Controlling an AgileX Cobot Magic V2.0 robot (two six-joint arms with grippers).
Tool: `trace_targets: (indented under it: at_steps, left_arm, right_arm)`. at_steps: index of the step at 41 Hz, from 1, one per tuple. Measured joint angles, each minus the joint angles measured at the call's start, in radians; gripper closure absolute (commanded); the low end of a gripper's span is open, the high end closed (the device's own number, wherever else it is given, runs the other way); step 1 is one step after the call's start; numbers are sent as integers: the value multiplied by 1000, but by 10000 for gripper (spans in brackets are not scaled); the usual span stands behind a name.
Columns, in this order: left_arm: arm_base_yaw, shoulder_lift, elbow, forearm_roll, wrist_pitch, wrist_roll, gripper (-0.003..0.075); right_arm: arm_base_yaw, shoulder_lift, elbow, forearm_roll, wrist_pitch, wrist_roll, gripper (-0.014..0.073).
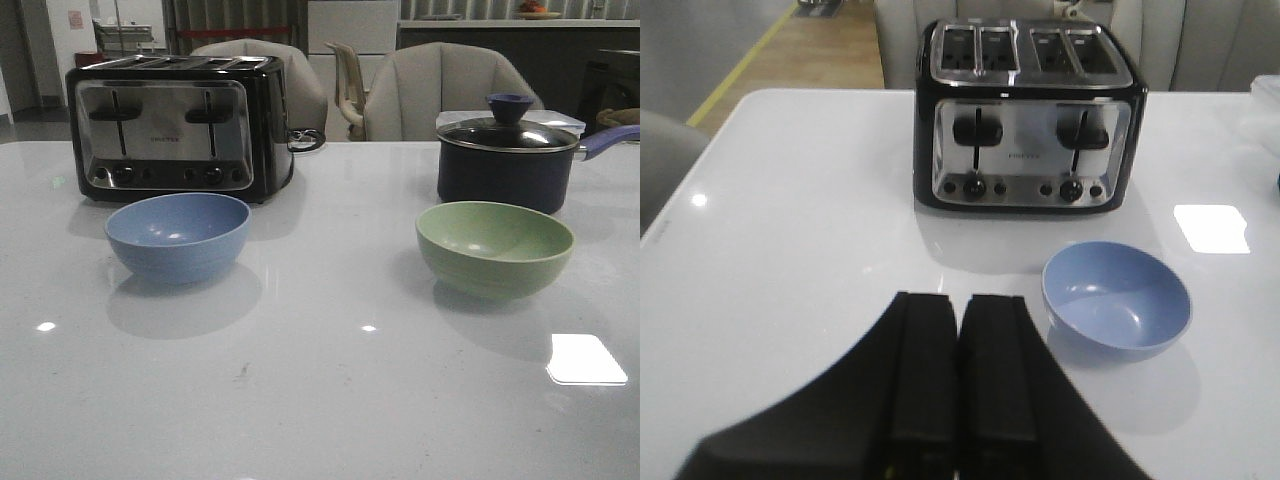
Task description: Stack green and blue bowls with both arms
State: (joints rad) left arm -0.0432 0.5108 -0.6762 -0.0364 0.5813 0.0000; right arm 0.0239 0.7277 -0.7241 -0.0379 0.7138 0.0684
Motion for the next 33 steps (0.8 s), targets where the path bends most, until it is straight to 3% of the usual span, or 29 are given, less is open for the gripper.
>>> trace_targets:
  at_steps: [6, 9, 12, 16, 20, 33]
  left_arm:
    - [0, 28, 16, 0, 4, 0, 619]
    - [0, 36, 17, 0, 4, 0, 619]
    - [0, 38, 17, 0, 4, 0, 619]
    - [0, 39, 17, 0, 4, 0, 619]
    - [0, 39, 17, 0, 4, 0, 619]
    - [0, 39, 17, 0, 4, 0, 619]
  right_arm:
    - [0, 127, 0, 0, 13, 0, 555]
    - [0, 188, 0, 0, 13, 0, 498]
    - [0, 249, 0, 2, 10, 0, 377]
    - [0, 319, 0, 21, -11, 0, 154]
    - [0, 377, -2, 49, -51, 0, 21]
    - [0, 637, -146, 158, -95, -4, 66]
